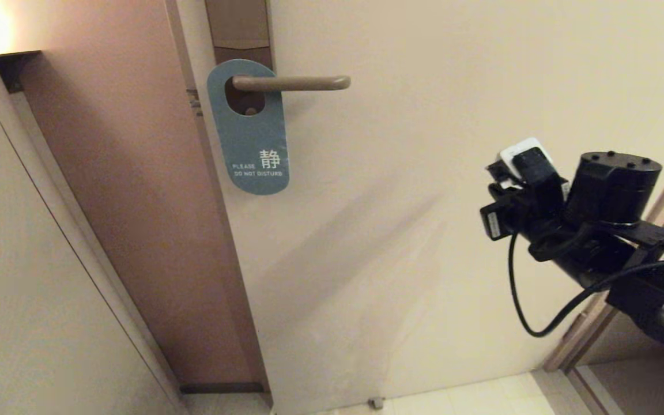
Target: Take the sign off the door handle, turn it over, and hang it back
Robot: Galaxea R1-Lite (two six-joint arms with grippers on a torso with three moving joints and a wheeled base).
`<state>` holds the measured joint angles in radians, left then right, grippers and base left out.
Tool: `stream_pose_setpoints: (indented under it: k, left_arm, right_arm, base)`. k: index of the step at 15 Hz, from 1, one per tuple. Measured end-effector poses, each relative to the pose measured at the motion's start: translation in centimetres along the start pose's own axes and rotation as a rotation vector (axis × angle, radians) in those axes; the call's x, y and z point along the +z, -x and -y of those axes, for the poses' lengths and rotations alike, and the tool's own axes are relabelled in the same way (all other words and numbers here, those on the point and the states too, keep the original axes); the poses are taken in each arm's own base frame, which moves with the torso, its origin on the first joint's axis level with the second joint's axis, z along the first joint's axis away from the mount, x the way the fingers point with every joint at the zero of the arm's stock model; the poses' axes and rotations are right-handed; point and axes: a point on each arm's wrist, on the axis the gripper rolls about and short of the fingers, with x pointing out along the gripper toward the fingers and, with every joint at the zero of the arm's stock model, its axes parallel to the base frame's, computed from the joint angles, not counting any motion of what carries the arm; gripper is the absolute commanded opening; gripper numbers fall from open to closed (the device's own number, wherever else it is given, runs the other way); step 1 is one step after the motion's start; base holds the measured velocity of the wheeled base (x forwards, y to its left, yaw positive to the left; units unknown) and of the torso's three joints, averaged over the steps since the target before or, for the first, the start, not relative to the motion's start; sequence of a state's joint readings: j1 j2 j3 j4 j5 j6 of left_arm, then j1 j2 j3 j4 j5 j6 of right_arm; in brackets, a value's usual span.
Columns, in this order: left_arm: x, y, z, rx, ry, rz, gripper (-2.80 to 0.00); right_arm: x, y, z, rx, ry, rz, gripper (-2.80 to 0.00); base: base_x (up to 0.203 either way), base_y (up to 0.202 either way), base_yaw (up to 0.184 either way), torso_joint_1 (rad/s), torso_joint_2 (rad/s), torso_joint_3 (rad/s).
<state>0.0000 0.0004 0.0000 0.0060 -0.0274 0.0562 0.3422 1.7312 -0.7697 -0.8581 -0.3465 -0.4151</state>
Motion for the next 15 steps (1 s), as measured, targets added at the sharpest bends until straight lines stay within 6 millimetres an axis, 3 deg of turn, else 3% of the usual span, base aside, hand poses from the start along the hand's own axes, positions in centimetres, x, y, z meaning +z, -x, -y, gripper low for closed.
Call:
stream_pose_setpoints:
  k: [3, 6, 9, 15]
  left_arm:
    - [0.0, 0.0, 0.0, 0.000, 0.000, 0.000, -2.80]
    - [0.0, 0.0, 0.0, 0.000, 0.000, 0.000, -2.80]
    - [0.0, 0.0, 0.0, 0.000, 0.000, 0.000, -2.80]
    - [0.0, 0.0, 0.0, 0.000, 0.000, -0.001, -2.80]
  right_arm:
    - [-2.9, 1.0, 4.8, -0.055, -0.028, -0.058, -2.80]
    - [-5.2, 3.6, 7.7, -0.113, -0.127, -0.114, -2.80]
    - [-6.2, 6.6, 8.2, -0.140, -0.211, -0.150, -2.80]
    - [-8.7, 14.0, 7.0, -0.127, -0.260, -0.161, -2.80]
  base:
    - [0.000, 0.000, 0.000, 0.000, 0.00, 0.000]
    - [0.000, 0.000, 0.000, 0.000, 0.00, 0.000]
    - [0.000, 0.000, 0.000, 0.000, 0.00, 0.000]
    - [0.000, 0.000, 0.000, 0.000, 0.00, 0.000]
